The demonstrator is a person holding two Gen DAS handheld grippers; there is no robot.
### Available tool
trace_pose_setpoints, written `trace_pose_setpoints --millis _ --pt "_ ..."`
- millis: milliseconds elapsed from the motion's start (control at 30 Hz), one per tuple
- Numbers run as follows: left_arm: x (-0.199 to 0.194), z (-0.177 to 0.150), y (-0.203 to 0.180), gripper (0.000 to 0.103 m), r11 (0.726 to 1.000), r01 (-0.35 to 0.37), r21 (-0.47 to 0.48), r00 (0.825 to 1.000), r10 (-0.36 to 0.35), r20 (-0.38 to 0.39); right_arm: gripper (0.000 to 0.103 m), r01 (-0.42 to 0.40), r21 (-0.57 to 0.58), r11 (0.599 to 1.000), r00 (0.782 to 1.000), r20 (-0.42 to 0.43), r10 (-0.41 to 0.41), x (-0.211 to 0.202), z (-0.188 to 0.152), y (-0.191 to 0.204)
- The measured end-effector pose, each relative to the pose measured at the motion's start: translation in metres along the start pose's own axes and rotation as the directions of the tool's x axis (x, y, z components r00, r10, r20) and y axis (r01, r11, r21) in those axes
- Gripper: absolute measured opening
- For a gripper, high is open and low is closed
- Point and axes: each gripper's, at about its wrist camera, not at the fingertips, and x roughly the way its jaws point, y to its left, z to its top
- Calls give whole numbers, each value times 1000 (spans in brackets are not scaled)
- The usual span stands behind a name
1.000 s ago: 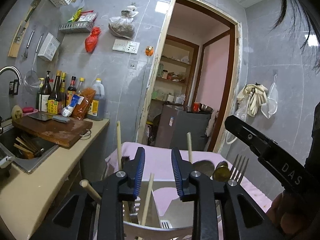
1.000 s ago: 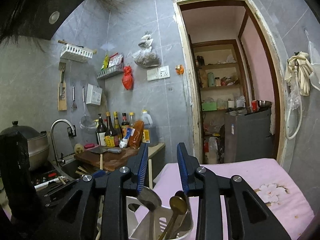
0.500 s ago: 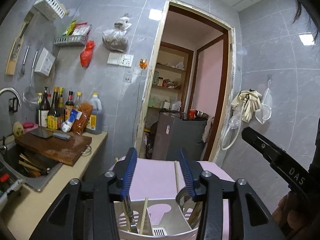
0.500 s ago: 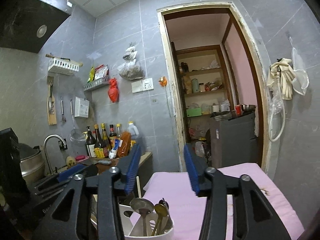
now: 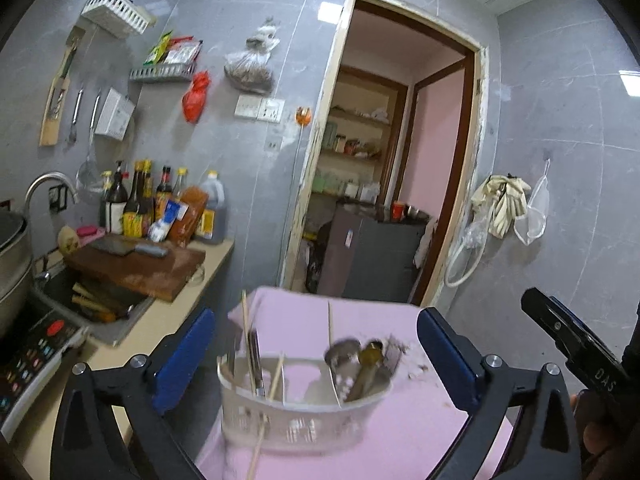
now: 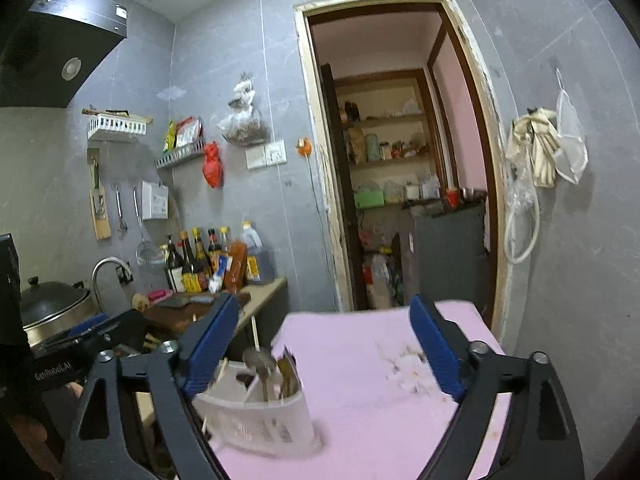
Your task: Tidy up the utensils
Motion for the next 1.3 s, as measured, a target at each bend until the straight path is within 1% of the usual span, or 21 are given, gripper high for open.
trace_pose_setpoints --millis 33,233,300,367,433,633,833,1033,1300 --pt "-5 -3 -3 102 1000 -11 -2 1000 11 -20 91 4 4 1000 1000 -15 -4 -7 -1 -4" --pt "-34 -18 -15 102 997 -74 -18 992 71 -105 93 32 29 999 995 -94 -29 -36 -13 -27" --pt "-41 -24 -19 102 996 -93 -15 987 90 -131 93 38 41 998 993 -112 -33 -48 -19 -36" --pt "-47 -31 -23 102 994 -108 -12 982 105 -157 97 47 44 998 991 -129 -41 -59 -24 -42" --pt "-52 -38 -25 102 993 -120 -14 975 116 -192 98 53 43 998 989 -140 -46 -67 -28 -46" --pt "-65 -53 -30 102 990 -139 -4 963 135 -232 98 75 41 996 983 -172 -67 -90 -38 -57" --pt "-74 -58 -38 102 991 -134 15 960 133 -245 98 82 25 996 979 -190 -75 -106 -43 -55" --pt "-79 -59 -44 102 993 -113 22 966 115 -233 99 90 25 996 978 -191 -83 -115 -44 -50" --pt "-91 -61 -51 102 993 -93 70 974 105 -201 99 93 17 995 977 -196 -88 -117 -45 -45"
